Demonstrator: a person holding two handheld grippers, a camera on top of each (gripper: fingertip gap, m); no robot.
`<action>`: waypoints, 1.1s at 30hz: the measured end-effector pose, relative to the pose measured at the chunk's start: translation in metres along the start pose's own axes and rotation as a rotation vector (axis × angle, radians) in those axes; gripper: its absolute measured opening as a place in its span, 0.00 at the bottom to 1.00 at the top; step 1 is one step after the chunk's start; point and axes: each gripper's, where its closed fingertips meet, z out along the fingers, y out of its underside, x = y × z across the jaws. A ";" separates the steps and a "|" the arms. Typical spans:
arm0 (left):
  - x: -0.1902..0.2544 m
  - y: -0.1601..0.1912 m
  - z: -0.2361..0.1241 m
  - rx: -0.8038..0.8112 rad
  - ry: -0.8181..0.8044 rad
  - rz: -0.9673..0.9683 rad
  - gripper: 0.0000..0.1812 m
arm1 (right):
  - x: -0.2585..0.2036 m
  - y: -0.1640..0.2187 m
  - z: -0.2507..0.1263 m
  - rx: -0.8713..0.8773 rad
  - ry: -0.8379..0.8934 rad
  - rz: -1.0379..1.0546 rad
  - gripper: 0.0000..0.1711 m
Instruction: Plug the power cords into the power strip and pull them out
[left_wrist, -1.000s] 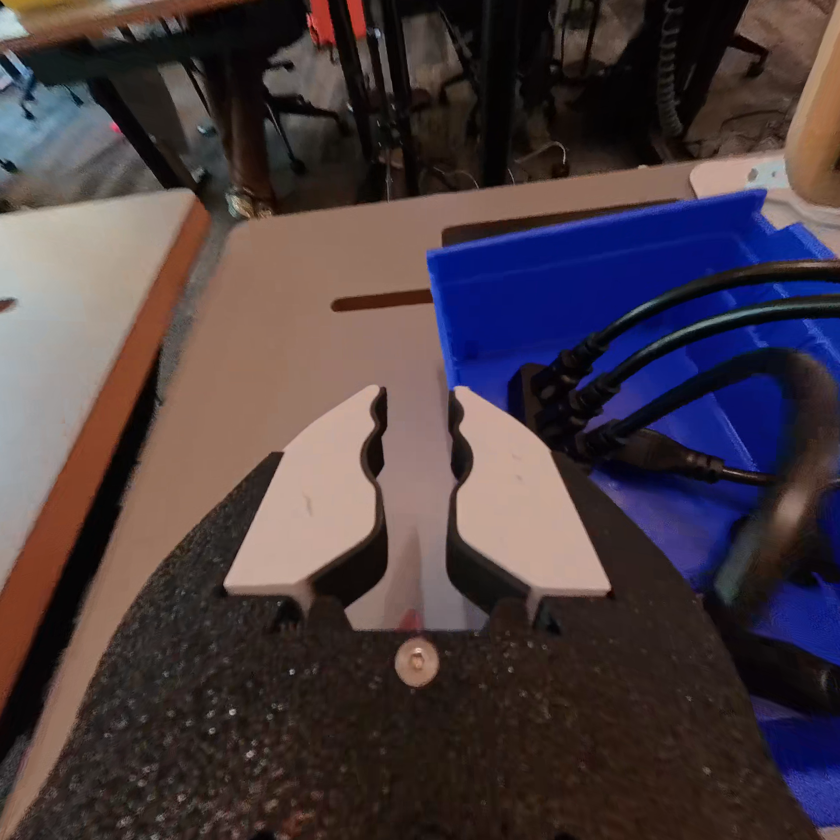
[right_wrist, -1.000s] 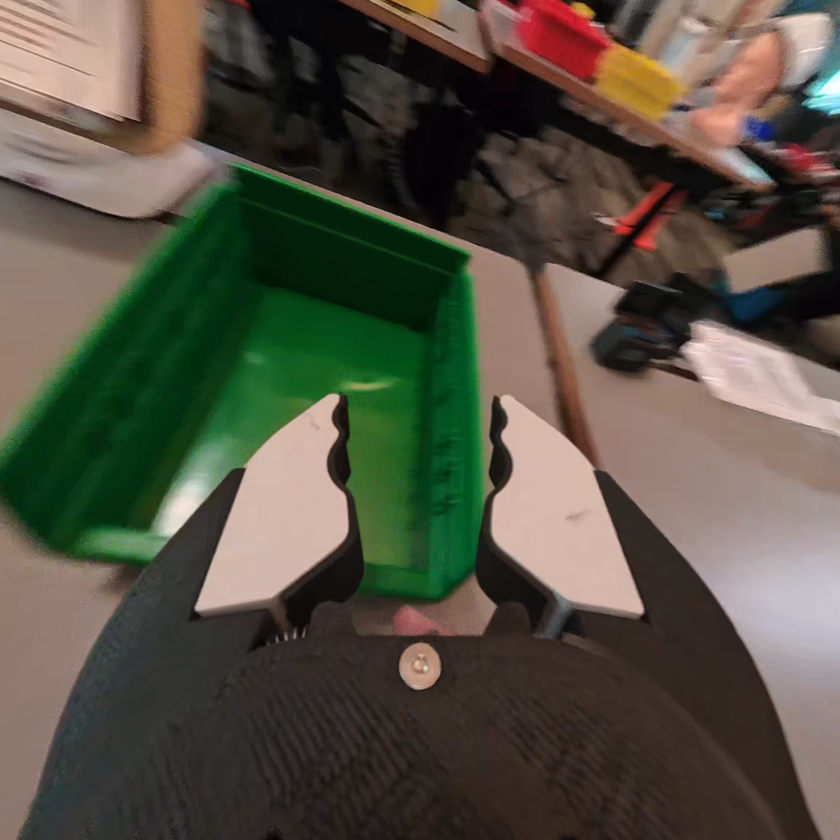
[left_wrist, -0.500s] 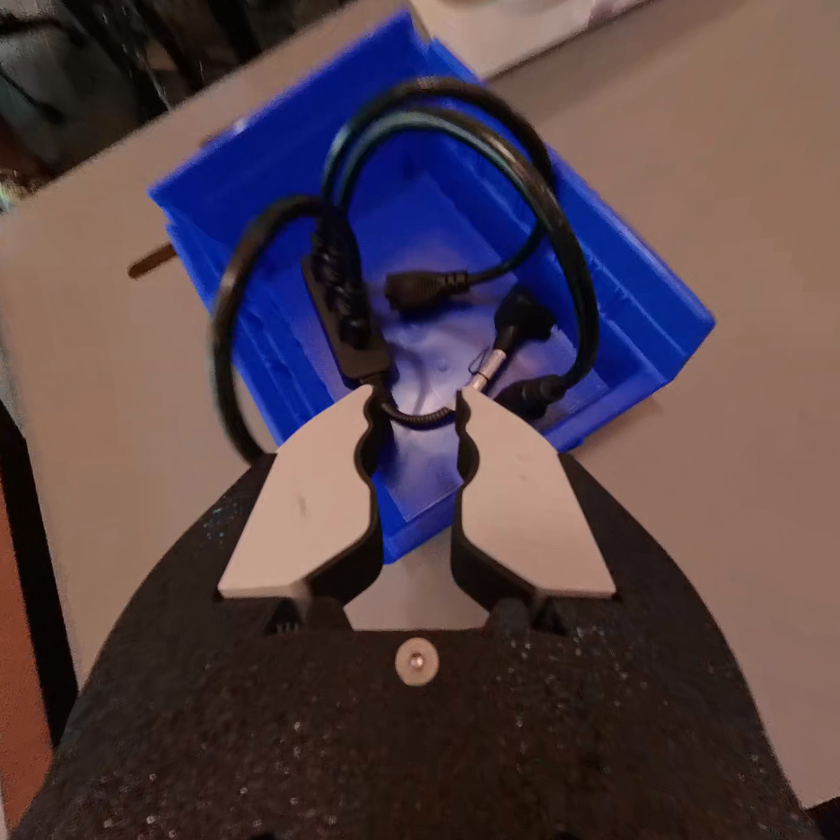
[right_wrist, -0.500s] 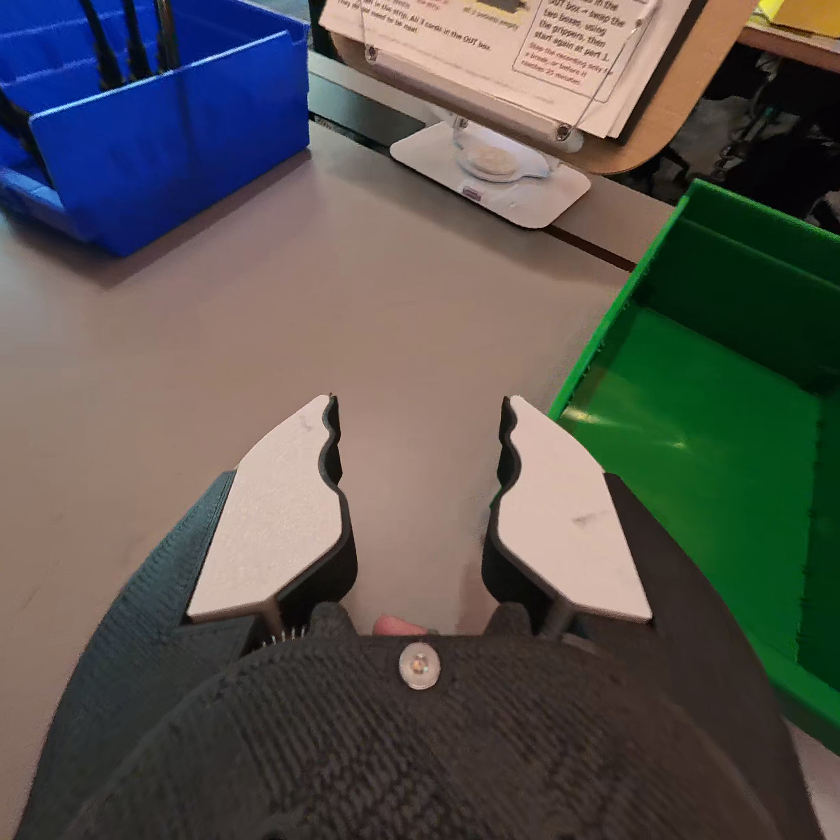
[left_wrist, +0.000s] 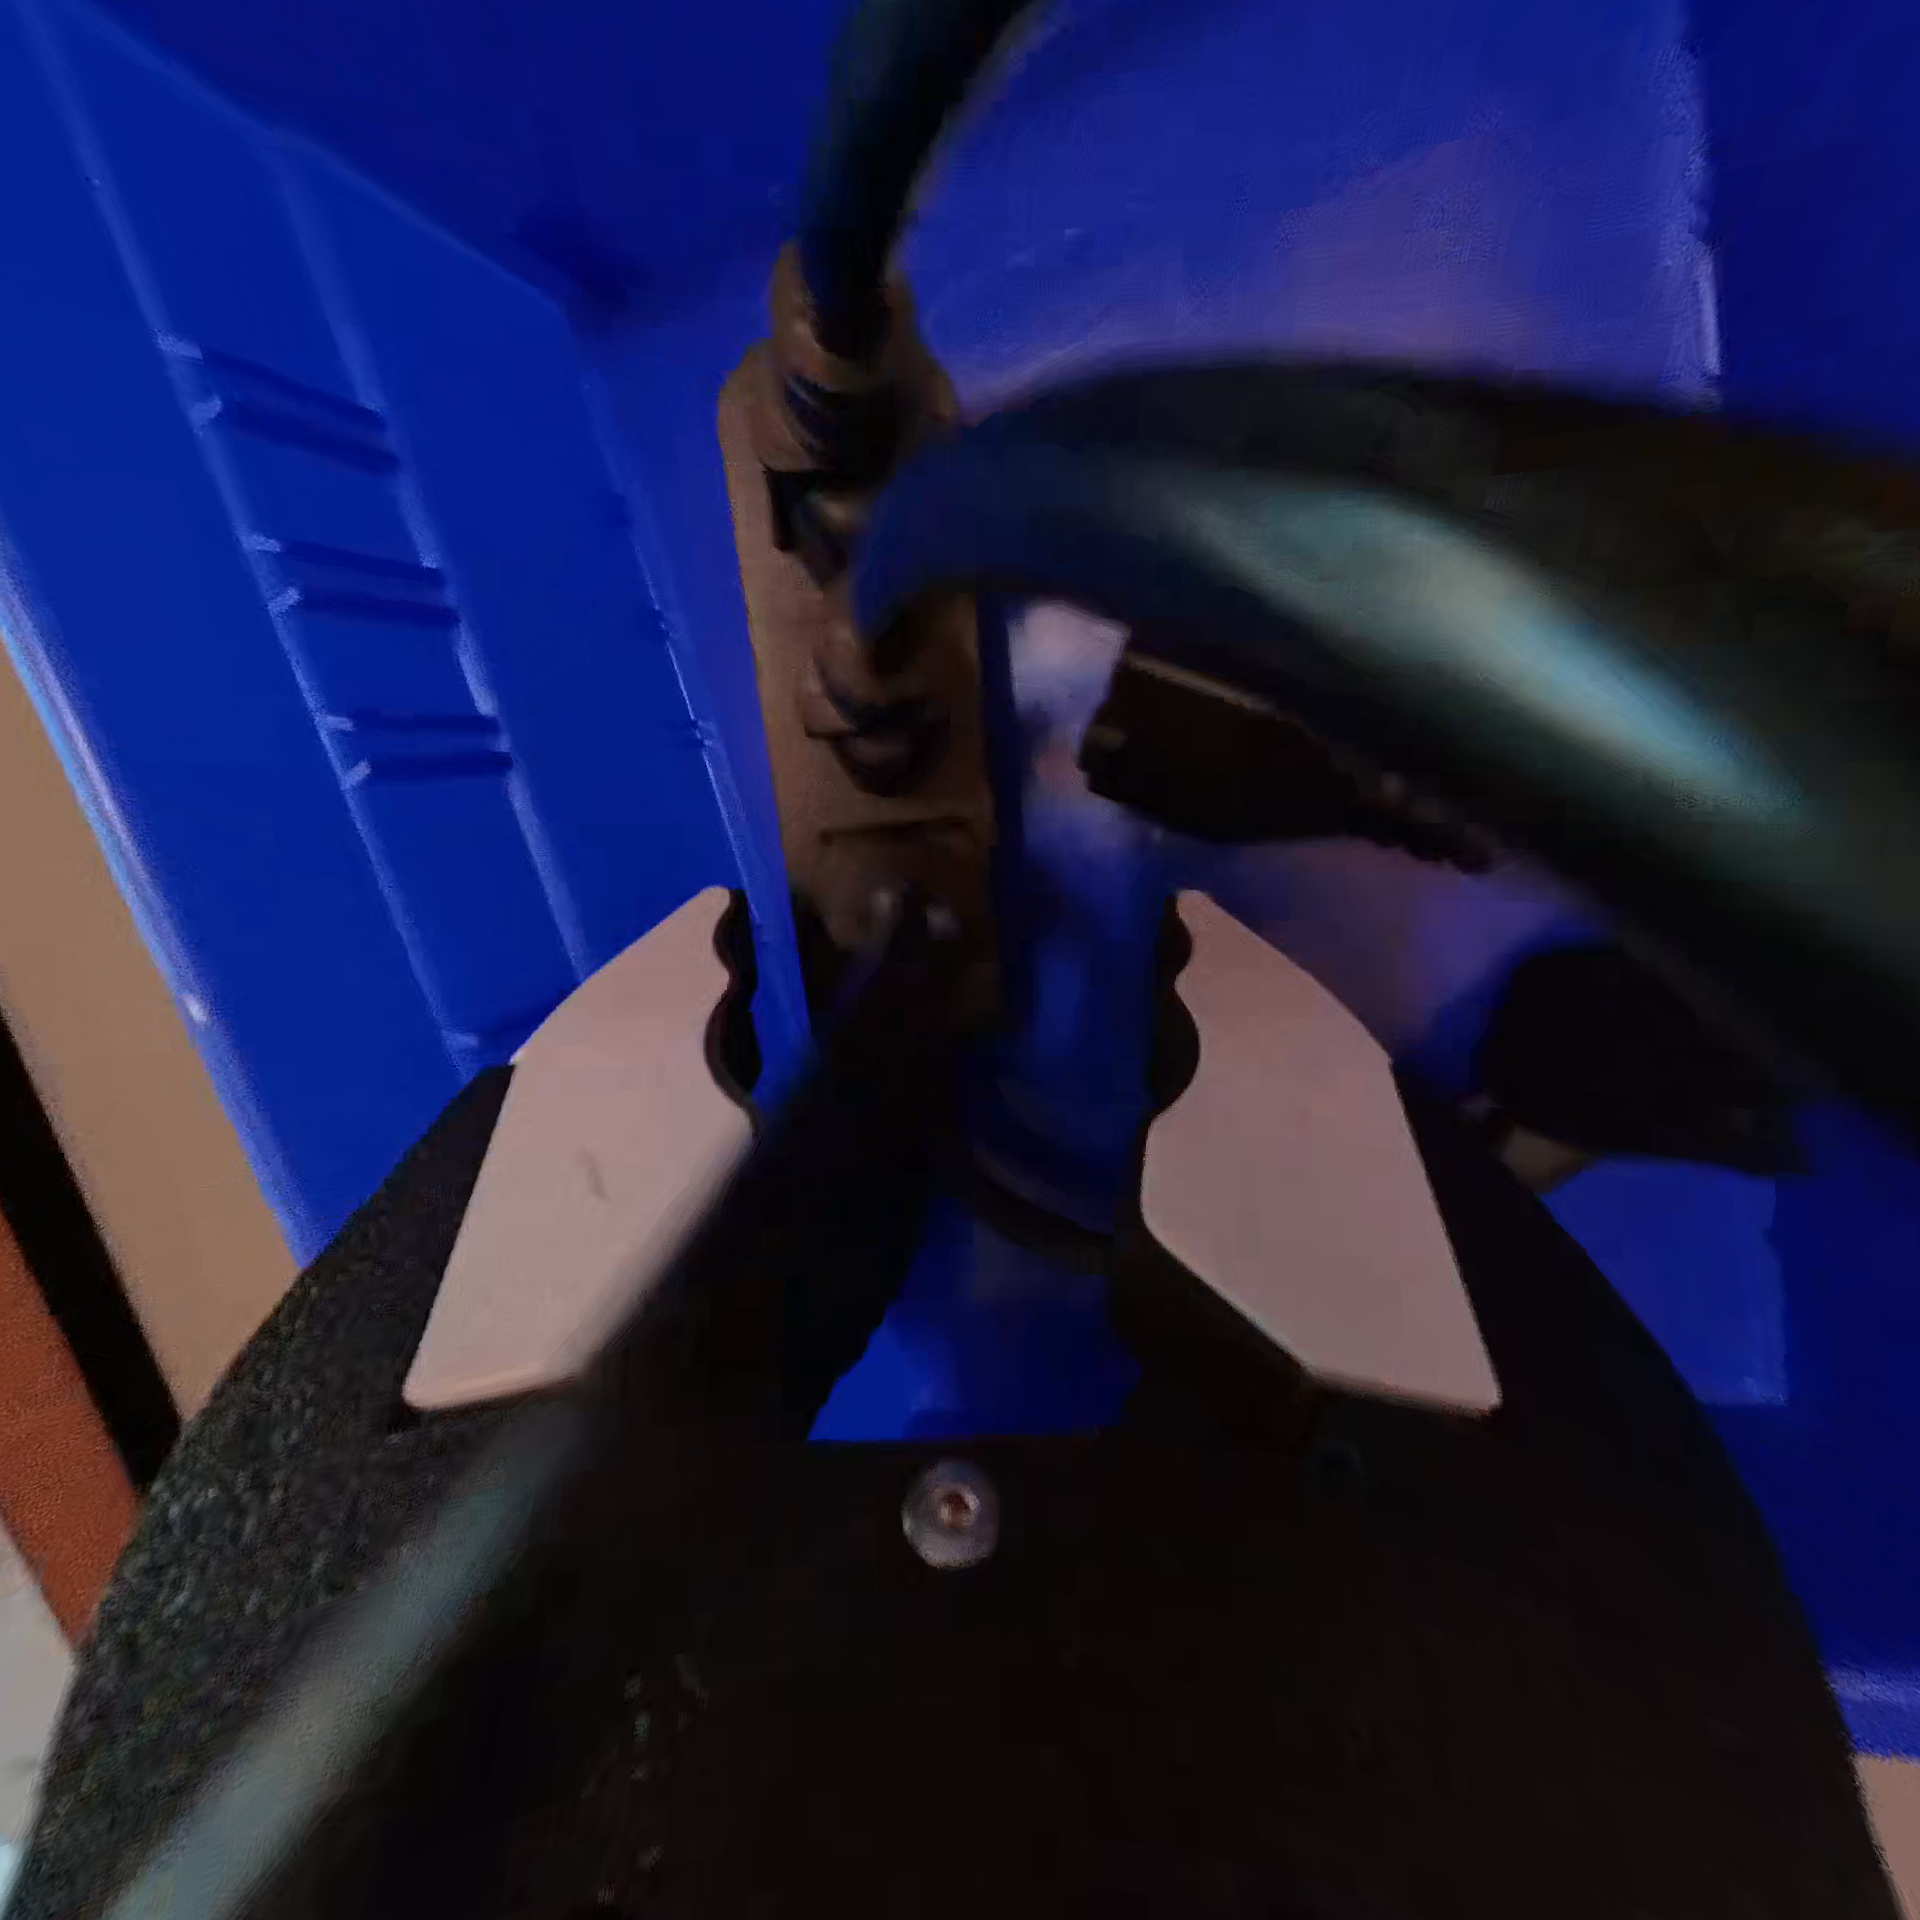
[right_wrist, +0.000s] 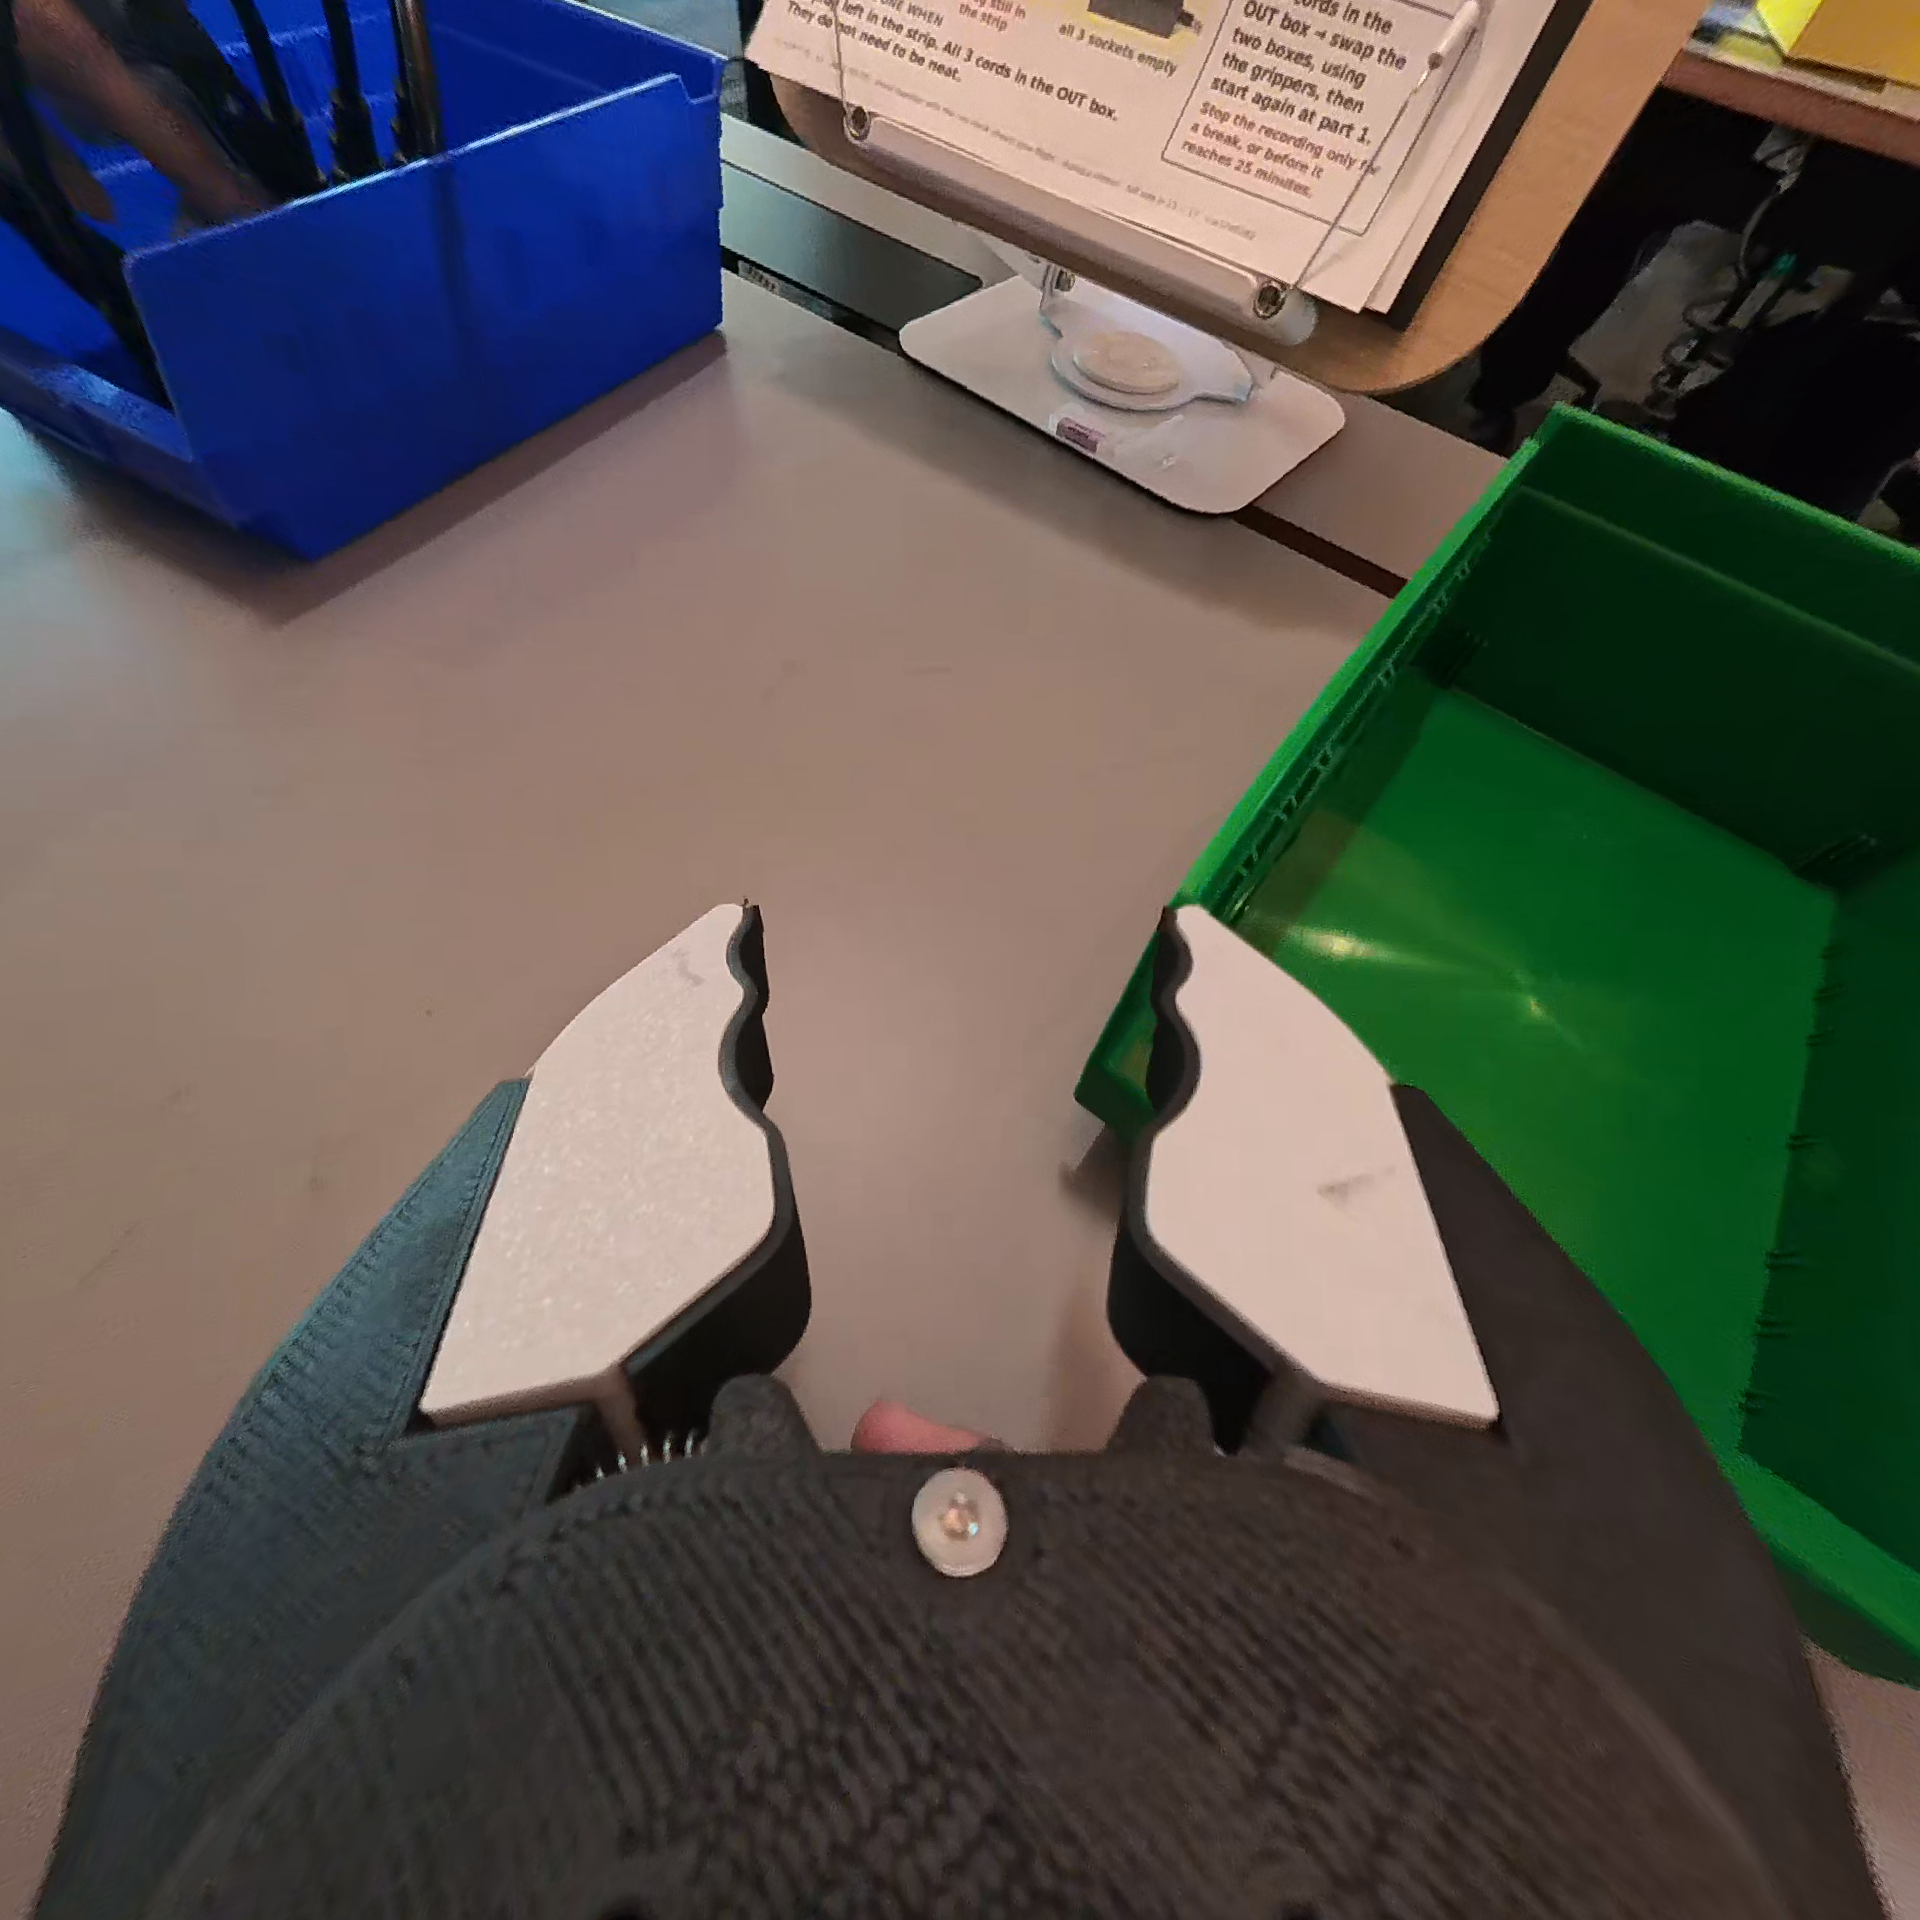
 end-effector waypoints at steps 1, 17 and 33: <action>-0.002 -0.001 0.005 -0.012 0.019 -0.036 0.40 | 0.001 0.002 0.000 -0.003 -0.002 0.010 0.42; -0.007 -0.013 0.026 0.091 0.011 0.073 0.24 | 0.002 0.005 -0.001 0.014 -0.042 0.042 0.38; -0.026 -0.036 -0.089 0.330 -0.150 0.266 0.24 | 0.016 0.012 -0.003 0.011 -0.012 0.093 0.37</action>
